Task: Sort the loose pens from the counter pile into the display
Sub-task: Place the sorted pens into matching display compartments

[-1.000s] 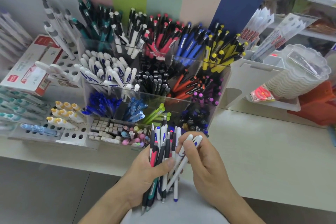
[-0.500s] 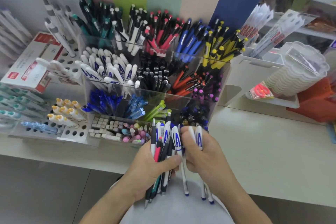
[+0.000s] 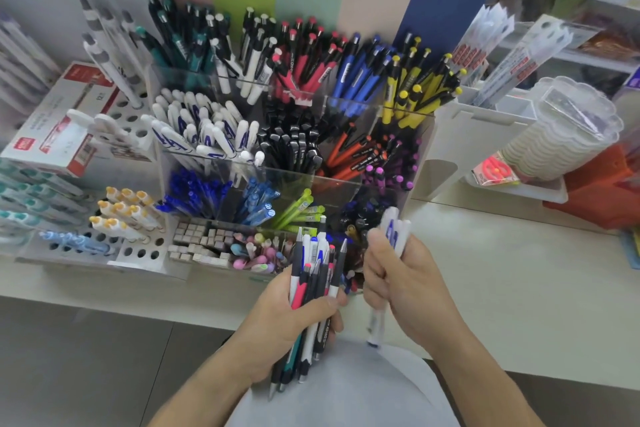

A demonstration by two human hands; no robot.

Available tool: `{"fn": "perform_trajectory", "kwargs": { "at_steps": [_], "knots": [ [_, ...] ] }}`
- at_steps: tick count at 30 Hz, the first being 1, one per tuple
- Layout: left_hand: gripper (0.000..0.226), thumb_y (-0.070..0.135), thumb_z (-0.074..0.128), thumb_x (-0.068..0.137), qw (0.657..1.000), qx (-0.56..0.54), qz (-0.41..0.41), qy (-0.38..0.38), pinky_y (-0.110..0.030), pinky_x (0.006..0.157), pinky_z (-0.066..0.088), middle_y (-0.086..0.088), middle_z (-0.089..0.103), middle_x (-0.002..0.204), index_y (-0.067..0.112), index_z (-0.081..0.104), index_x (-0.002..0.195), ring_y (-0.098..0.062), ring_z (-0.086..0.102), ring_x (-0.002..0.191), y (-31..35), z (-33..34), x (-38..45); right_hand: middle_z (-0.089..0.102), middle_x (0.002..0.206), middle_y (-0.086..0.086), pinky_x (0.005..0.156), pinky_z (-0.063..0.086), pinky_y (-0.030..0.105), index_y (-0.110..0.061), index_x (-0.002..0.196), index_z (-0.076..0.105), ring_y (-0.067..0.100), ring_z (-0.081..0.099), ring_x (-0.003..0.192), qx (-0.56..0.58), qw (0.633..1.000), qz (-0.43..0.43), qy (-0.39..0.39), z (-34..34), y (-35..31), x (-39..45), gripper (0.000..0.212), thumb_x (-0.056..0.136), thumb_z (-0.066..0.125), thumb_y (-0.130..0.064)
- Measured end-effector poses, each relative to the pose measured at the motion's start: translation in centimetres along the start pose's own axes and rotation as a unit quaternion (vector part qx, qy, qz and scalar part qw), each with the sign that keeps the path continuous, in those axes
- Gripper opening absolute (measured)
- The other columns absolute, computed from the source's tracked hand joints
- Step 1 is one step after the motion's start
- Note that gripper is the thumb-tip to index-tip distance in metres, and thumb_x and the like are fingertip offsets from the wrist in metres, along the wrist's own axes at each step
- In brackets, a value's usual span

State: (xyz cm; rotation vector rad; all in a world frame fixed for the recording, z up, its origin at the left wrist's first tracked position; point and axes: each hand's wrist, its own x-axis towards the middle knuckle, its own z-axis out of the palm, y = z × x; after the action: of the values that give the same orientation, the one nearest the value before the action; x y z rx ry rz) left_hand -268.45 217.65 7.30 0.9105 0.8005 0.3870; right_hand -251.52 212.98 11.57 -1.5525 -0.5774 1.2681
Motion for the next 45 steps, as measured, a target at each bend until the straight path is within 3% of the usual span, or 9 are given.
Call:
{"fn": "perform_trajectory", "kwargs": {
  "at_steps": [2, 10, 17, 20, 30, 35, 38, 41, 45],
  "knots": [
    [0.016, 0.008, 0.067, 0.082, 0.999, -0.009, -0.002, -0.031, -0.035, 0.058, 0.052, -0.023, 0.066, 0.074, 0.000, 0.064, 0.095, -0.031, 0.061, 0.063, 0.1, 0.0, 0.0, 0.040, 0.051, -0.003, 0.042, 0.028, 0.025, -0.005, 0.086, 0.053, 0.011, 0.031, 0.041, -0.050, 0.998, 0.010, -0.021, -0.1, -0.6, 0.1, 0.021, 0.099, 0.062, -0.018],
    [0.022, 0.000, 0.061, 0.086, 0.998, -0.009, 0.005, -0.063, -0.031, 0.062, 0.054, -0.011, 0.071, 0.081, -0.002, 0.057, 0.108, -0.026, 0.066, 0.067, 0.6, 0.5, -0.3, 0.062, 0.061, -0.006, 0.056, 0.054, 0.028, -0.021, 0.099, 0.071, 0.017, 0.064, 0.052, -0.246, 0.962, -0.094, -0.070, 0.2, -0.9, -0.2, 0.012, 0.090, 0.073, -0.013],
    [0.030, 0.008, 0.063, 0.081, 0.991, -0.101, -0.044, -0.071, -0.038, 0.062, 0.052, -0.023, 0.068, 0.089, -0.003, 0.061, 0.110, -0.034, 0.064, 0.071, 0.1, 0.0, -0.4, 0.072, 0.087, -0.015, 0.070, 0.061, 0.045, -0.018, 0.096, 0.067, 0.019, 0.073, 0.070, -0.279, 0.956, -0.065, -0.069, -0.7, -1.5, 0.5, 0.020, 0.084, 0.082, -0.024],
    [0.027, 0.009, 0.061, 0.083, 0.990, -0.109, -0.043, -0.073, -0.039, 0.063, 0.052, -0.025, 0.068, 0.089, 0.000, 0.064, 0.109, -0.036, 0.064, 0.070, 0.0, -0.2, -0.5, 0.067, 0.092, -0.009, 0.075, 0.059, 0.050, -0.035, 0.095, 0.062, 0.022, 0.069, 0.079, -0.331, 0.938, -0.080, -0.068, -0.8, -1.5, 0.2, 0.031, 0.076, 0.077, -0.054],
    [0.026, 0.009, 0.065, 0.085, 0.995, -0.072, -0.021, -0.069, -0.040, 0.065, 0.049, -0.020, 0.067, 0.101, 0.010, 0.065, 0.111, -0.034, 0.062, 0.079, -0.5, -0.2, -0.2, 0.056, 0.072, 0.001, 0.054, 0.034, 0.024, -0.019, 0.080, 0.057, 0.013, 0.045, 0.061, -0.456, 0.879, -0.106, -0.090, -1.1, -2.1, -0.1, 0.026, 0.089, 0.072, -0.038],
    [0.023, 0.012, 0.068, 0.085, 0.993, -0.076, -0.021, -0.082, -0.039, 0.064, 0.049, -0.020, 0.068, 0.101, 0.013, 0.067, 0.108, -0.033, 0.062, 0.077, -0.5, -0.3, -0.2, 0.064, 0.074, 0.011, 0.065, 0.054, 0.044, -0.014, 0.086, 0.065, 0.031, 0.062, 0.068, -0.266, 0.956, -0.091, -0.083, -1.4, -2.0, 0.0, 0.026, 0.083, 0.081, -0.034],
    [0.030, 0.017, 0.073, 0.082, 0.993, -0.074, -0.031, -0.085, -0.038, 0.064, 0.048, -0.022, 0.068, 0.096, 0.007, 0.065, 0.110, -0.033, 0.059, 0.073, -0.5, -0.4, -0.2, 0.051, 0.056, -0.006, 0.046, 0.038, 0.020, -0.004, 0.092, 0.063, 0.009, 0.041, 0.045, -0.174, 0.981, -0.088, -0.015, -1.7, -2.4, 0.1, 0.027, 0.089, 0.073, -0.029],
    [0.026, 0.021, 0.072, 0.083, 0.995, -0.047, -0.036, -0.085, -0.039, 0.065, 0.046, -0.025, 0.065, 0.084, 0.006, 0.068, 0.105, -0.033, 0.057, 0.071, -0.6, -0.6, -0.2, 0.039, 0.055, 0.009, 0.042, 0.025, 0.023, -0.003, 0.084, 0.061, 0.012, 0.026, 0.044, -0.051, 0.995, -0.081, -0.008, -2.0, -3.4, 0.3, 0.030, 0.097, 0.066, -0.029],
    [0.030, 0.015, 0.063, 0.089, 0.996, -0.003, -0.013, -0.084, -0.037, 0.060, 0.048, -0.012, 0.071, 0.089, 0.003, 0.056, 0.116, -0.026, 0.061, 0.067, -0.2, -0.1, -0.2, 0.041, 0.061, 0.004, 0.048, 0.032, 0.023, -0.003, 0.075, 0.054, 0.012, 0.034, 0.051, -0.176, 0.977, -0.117, 0.017, -0.9, -3.5, 0.6, 0.031, 0.096, 0.065, -0.023]
  ]
}}
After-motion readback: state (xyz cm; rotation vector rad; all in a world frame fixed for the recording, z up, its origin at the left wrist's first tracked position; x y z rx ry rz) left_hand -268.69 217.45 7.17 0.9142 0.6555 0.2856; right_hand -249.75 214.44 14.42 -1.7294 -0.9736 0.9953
